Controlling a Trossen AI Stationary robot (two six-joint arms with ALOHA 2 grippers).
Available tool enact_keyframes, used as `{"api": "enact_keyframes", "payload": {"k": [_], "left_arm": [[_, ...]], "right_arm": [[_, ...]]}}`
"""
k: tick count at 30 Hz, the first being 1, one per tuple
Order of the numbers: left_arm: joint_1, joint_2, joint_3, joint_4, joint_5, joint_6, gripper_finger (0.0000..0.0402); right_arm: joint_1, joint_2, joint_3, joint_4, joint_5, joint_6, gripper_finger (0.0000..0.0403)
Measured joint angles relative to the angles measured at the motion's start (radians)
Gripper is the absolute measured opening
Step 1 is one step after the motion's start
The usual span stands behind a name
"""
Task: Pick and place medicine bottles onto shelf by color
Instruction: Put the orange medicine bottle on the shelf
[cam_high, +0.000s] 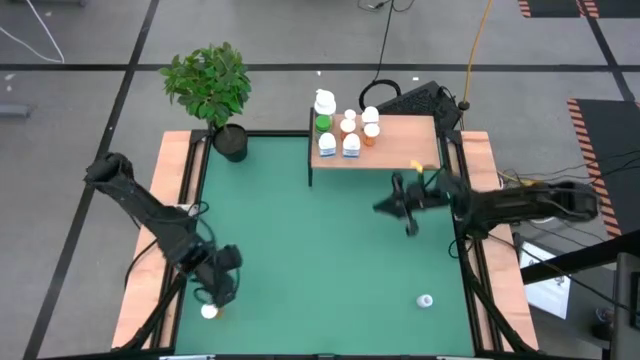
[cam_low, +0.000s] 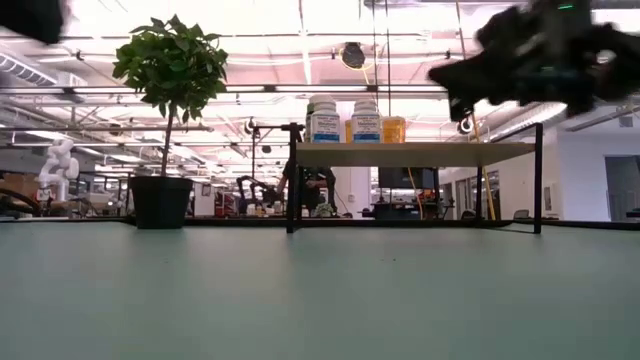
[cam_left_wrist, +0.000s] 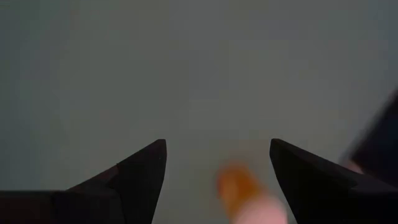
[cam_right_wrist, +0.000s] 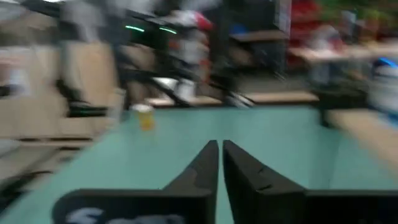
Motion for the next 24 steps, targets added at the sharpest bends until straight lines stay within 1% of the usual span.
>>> {"api": "enact_keyframes", "payload": {"k": [2,3,5,7,8,9,13,16,18,20,24], "left_arm": [[-0.053,0.0,0.0,-0.035,0.083,-0.106,0.0289],[-0.077,0.001,0.0,-0.048,0.096,-0.148,0.0289],[-0.117,0.0,0.0,-0.032,0.114,-0.205,0.0289],[-0.143,0.001,0.0,-0.01,0.132,-0.222,0.0289],[-0.154,0.001,0.0,-0.007,0.136,-0.222,0.0289],[-0.165,0.001,0.0,-0.007,0.136,-0.222,0.0289],[-0.195,0.001,0.0,-0.014,0.126,-0.217,0.0289],[-0.214,0.001,0.0,-0.008,0.072,-0.229,0.0289],[-0.228,0.002,0.0,0.022,0.024,-0.247,0.0289],[-0.238,0.002,0.0,0.07,-0.011,-0.241,0.0289],[-0.243,0.002,0.0,0.098,-0.027,-0.242,0.0289]], "right_arm": [[0.133,0.035,-0.065,0.154,0.117,-0.016,0.0042],[0.194,0.051,-0.082,0.196,0.19,-0.045,0.0056],[0.29,0.084,-0.087,0.215,0.331,-0.107,0.0088],[0.351,0.119,-0.067,0.198,0.426,-0.163,0.0124],[0.369,0.14,-0.049,0.198,0.455,-0.193,0.0142],[0.38,0.162,-0.028,0.201,0.468,-0.217,0.0159],[0.391,0.244,0.068,0.187,0.465,-0.251,0.0219],[0.389,0.308,0.129,0.178,0.439,-0.277,0.0255],[0.389,0.349,0.156,0.173,0.414,-0.299,0.0273],[0.389,0.39,0.182,0.174,0.413,-0.303,0.0288],[0.388,0.458,0.213,0.175,0.414,-0.311,0.0306]]}}
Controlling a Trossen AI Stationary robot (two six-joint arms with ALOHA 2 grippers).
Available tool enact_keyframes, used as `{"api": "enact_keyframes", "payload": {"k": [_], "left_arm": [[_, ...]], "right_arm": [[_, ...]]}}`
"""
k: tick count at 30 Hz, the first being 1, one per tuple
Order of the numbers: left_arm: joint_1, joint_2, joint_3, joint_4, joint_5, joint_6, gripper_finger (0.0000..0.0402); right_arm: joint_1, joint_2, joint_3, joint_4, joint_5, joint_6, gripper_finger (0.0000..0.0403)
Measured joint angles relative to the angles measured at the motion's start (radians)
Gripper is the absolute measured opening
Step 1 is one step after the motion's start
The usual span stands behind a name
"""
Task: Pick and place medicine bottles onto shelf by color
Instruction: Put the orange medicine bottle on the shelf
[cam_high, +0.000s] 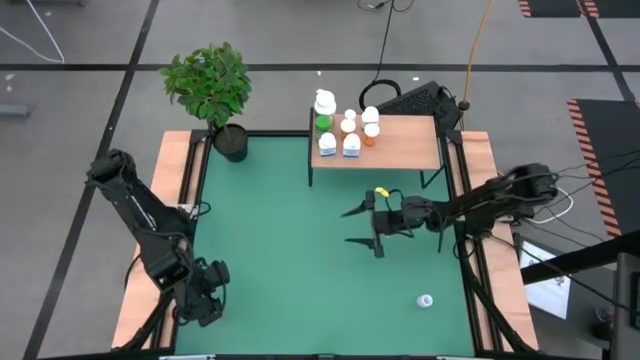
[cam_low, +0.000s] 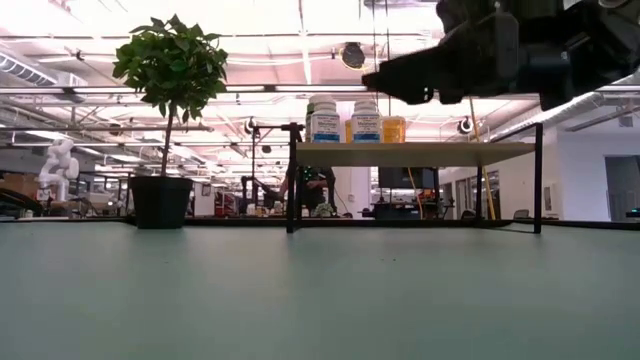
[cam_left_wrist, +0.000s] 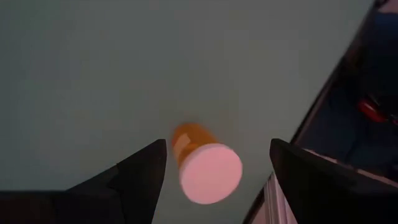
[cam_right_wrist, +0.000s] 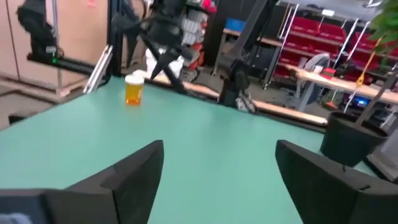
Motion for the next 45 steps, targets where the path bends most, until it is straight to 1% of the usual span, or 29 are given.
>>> {"api": "enact_keyframes", "payload": {"k": [6,9,12,15,18,20,22,28,34,38,41,45], "left_arm": [[-0.009,0.047,0.0,-0.013,-0.003,-0.04,0.029],[-0.014,0.079,0.0,-0.033,0.033,-0.049,0.0298],[-0.014,0.101,0.0,-0.056,0.071,-0.06,0.0324],[-0.014,0.105,0.0,-0.048,0.084,-0.078,0.0354],[-0.014,0.106,0.0,0.011,0.093,-0.08,0.0377],[-0.017,0.105,0.0,0.028,0.107,-0.074,0.0385],[-0.019,0.106,0.0,0.016,0.111,-0.078,0.0387],[-0.024,0.106,0.0,-0.011,0.11,-0.126,0.0382],[-0.043,0.105,0.0,-0.01,0.103,-0.161,0.0383],[-0.063,0.106,0.0,-0.008,0.077,-0.222,0.0383],[-0.077,0.123,0.0,-0.003,0.061,-0.257,0.0383],[-0.091,0.163,0.0,0.037,0.064,-0.258,0.0383]], "right_arm": [[0.0,0.065,0.034,0.004,0.0,-0.014,0.0311],[0.0,0.073,0.042,0.007,0.0,-0.022,0.0311],[0.0,0.073,0.047,0.014,-0.001,-0.026,0.0311],[0.0,0.073,0.047,0.018,0.0,-0.043,0.0311],[-0.009,0.073,0.047,0.018,-0.001,-0.048,0.0311],[-0.02,0.073,0.047,0.018,-0.001,-0.048,0.0311],[-0.033,0.073,0.047,0.019,-0.006,-0.048,0.0311],[-0.067,0.073,0.047,0.051,-0.081,-0.025,0.0311],[-0.07,0.073,0.047,0.054,-0.081,-0.038,0.0311],[-0.08,0.073,0.047,0.054,-0.081,-0.038,0.0311],[-0.085,0.073,0.047,0.054,-0.086,-0.038,0.0311],[-0.088,0.073,0.047,0.055,-0.105,-0.04,0.0311]]}}
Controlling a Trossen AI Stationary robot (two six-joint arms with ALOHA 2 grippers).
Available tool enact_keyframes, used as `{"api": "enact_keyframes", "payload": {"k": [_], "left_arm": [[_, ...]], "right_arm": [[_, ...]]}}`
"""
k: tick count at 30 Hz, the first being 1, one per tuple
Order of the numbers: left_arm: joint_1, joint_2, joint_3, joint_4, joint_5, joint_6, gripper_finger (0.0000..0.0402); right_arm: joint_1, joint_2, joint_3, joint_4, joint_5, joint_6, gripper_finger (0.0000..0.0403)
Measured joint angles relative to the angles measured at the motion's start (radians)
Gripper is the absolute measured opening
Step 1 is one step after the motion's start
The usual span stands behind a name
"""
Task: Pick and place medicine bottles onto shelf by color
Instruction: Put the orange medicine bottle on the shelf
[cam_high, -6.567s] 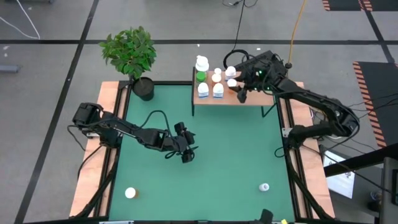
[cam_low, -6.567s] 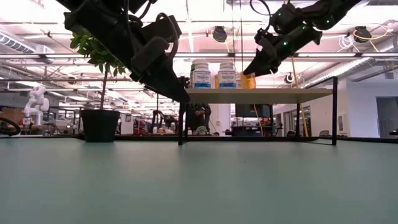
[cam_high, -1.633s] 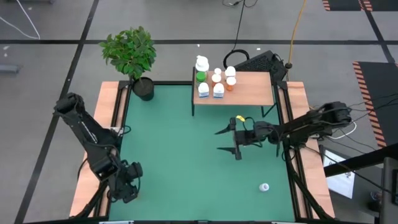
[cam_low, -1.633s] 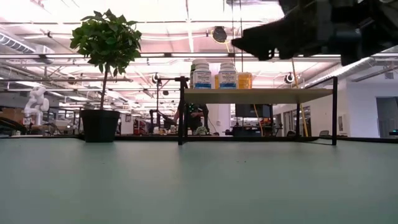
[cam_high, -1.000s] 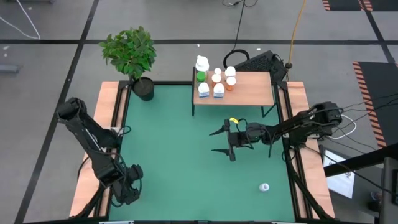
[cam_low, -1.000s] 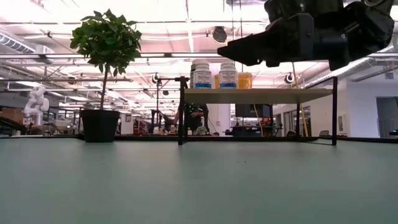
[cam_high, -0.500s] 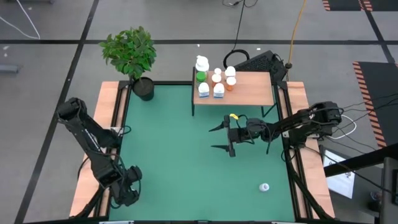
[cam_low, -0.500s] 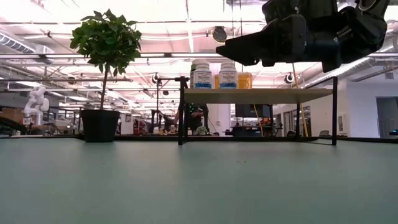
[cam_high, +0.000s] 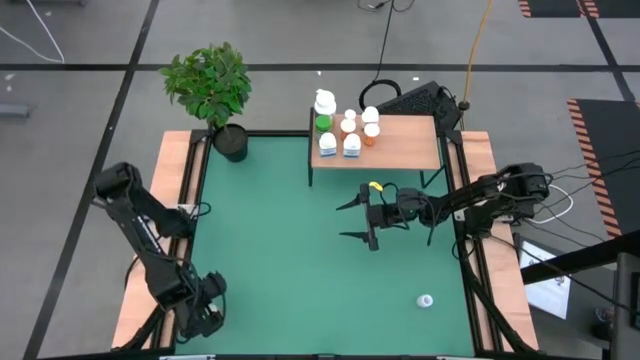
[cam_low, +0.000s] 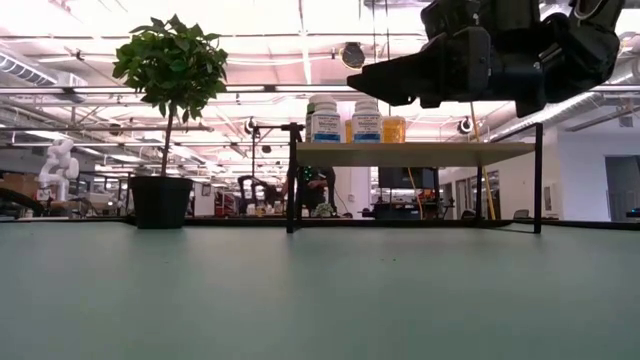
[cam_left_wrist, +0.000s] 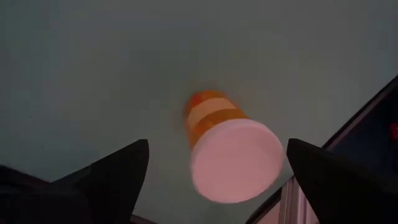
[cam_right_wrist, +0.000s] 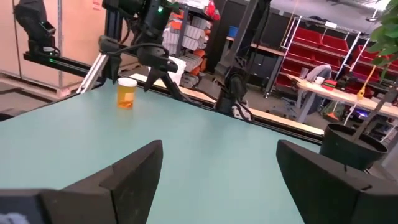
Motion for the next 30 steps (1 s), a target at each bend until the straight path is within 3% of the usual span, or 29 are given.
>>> {"api": "enact_keyframes", "payload": {"k": [9,19,30], "left_arm": [[0.001,0.045,0.0,0.017,0.001,0.017,0.0373],[0.059,0.054,0.0,0.017,-0.003,0.197,0.0268],[0.277,0.053,0.0,0.011,0.02,0.489,0.0182]], "right_arm": [[-0.005,0.0,0.0,0.01,0.0,-0.008,0.0311],[-0.005,0.0,0.013,0.008,0.0,0.001,0.0298],[-0.005,0.0,0.013,-0.007,0.0,-0.004,0.0298]]}}
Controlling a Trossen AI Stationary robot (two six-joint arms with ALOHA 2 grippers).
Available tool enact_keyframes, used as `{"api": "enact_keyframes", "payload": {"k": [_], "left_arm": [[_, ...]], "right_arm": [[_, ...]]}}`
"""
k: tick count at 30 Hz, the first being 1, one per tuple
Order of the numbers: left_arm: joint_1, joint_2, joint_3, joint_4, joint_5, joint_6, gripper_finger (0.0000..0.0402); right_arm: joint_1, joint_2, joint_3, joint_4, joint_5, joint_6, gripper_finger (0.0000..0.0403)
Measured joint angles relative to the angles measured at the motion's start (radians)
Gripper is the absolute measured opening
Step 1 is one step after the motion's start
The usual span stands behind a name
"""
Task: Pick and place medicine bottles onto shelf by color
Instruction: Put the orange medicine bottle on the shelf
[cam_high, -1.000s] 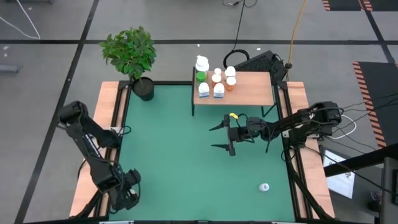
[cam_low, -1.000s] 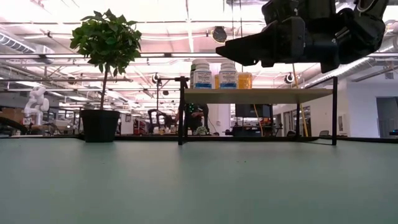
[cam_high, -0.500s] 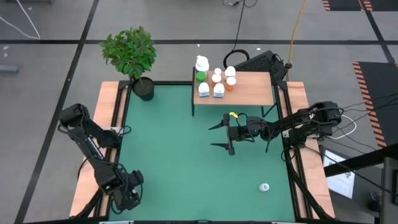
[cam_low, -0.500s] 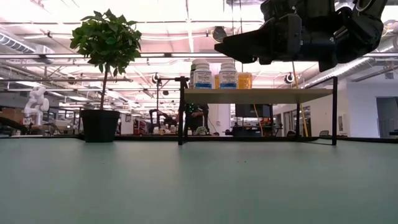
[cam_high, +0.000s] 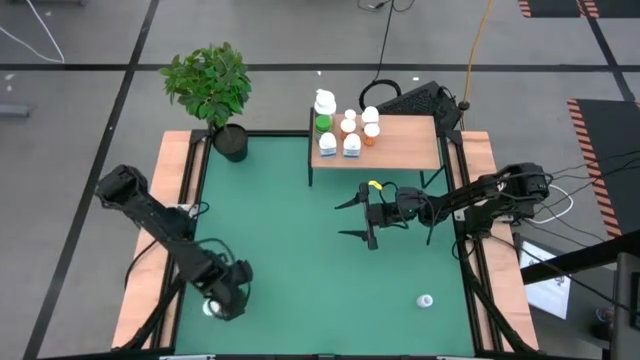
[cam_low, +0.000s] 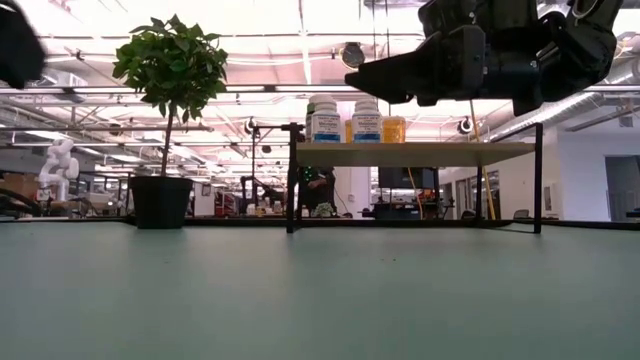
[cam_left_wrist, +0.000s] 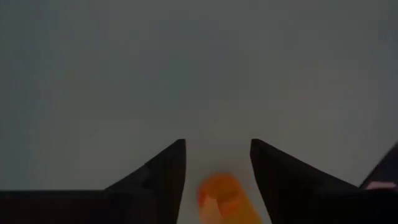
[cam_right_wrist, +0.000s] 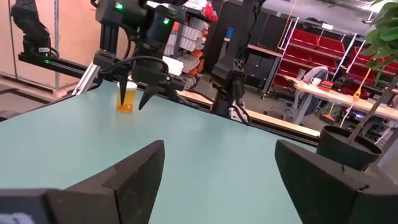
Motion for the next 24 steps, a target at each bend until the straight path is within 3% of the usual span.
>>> {"api": "enact_keyframes", "payload": {"k": [4,8,20,24], "left_arm": [[0.053,0.0,0.0,0.0,0.036,0.059,0.0174],[0.041,0.0,0.0,-0.004,0.079,0.032,0.0196],[-0.05,0.0,0.0,-0.005,0.128,-0.236,0.0367],[-0.072,0.0,0.0,-0.038,0.15,-0.335,0.0394]], "right_arm": [[0.0,0.0,0.0,-0.013,0.001,0.0,0.0297],[0.0,0.0,0.0,-0.02,0.002,0.002,0.0297],[-0.006,0.0,0.0,-0.007,0.001,0.008,0.0297],[-0.006,0.0,0.004,-0.007,0.0,0.011,0.0297]]}}
